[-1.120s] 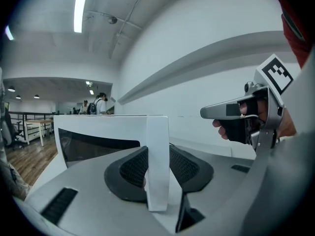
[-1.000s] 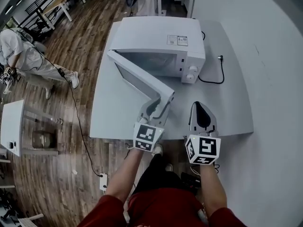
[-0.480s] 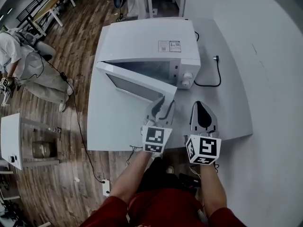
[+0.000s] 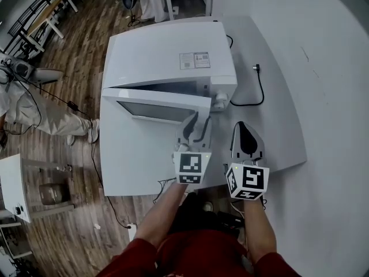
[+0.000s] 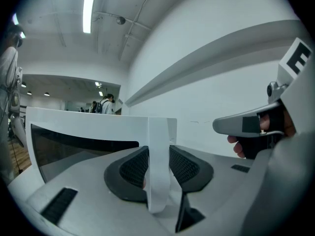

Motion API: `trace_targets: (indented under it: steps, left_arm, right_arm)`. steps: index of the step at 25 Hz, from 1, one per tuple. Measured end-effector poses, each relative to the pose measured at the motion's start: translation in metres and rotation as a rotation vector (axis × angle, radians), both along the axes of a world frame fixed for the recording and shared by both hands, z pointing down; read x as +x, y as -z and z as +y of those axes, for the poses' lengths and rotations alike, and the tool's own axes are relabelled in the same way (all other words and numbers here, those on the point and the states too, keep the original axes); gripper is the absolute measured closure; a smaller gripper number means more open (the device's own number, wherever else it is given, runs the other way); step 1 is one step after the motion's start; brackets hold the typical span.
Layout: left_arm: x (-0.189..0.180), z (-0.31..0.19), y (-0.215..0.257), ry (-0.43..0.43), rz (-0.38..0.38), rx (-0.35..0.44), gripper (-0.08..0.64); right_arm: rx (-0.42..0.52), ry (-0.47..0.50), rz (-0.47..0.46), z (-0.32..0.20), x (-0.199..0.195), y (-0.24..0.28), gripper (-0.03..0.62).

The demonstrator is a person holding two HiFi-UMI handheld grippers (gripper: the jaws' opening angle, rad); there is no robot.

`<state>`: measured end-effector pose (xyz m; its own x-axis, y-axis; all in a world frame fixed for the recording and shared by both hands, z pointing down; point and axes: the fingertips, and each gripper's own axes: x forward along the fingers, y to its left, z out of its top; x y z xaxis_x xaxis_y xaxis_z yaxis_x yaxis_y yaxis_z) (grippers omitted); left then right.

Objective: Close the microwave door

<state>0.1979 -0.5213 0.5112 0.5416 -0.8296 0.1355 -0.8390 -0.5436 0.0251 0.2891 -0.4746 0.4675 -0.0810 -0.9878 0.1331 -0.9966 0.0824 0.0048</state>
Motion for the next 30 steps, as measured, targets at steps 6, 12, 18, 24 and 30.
trace_targets:
  steps: [6,12,18,24,30]
  left_arm:
    - [0.006,-0.018,0.002,0.019,0.003,0.008,0.411]
    - [0.012,-0.037,0.0,0.021,0.007,0.008,0.411]
    - [0.013,-0.047,0.002,0.025,0.01,0.024,0.411]
    - [0.016,-0.059,0.001,0.016,0.006,0.02,0.411]
    - [0.017,-0.064,0.0,-0.007,-0.01,0.024,0.413]
  right_arm:
    - [-0.01,-0.022,0.001,-0.014,0.008,-0.002,0.566]
    - [-0.016,-0.036,-0.005,-0.029,0.012,-0.008,0.566]
    - [-0.022,-0.041,-0.006,-0.036,0.012,-0.01,0.566]
    - [-0.026,-0.042,-0.007,-0.043,0.011,-0.012,0.566]
    - [-0.027,-0.045,-0.01,-0.045,0.011,-0.013,0.566]
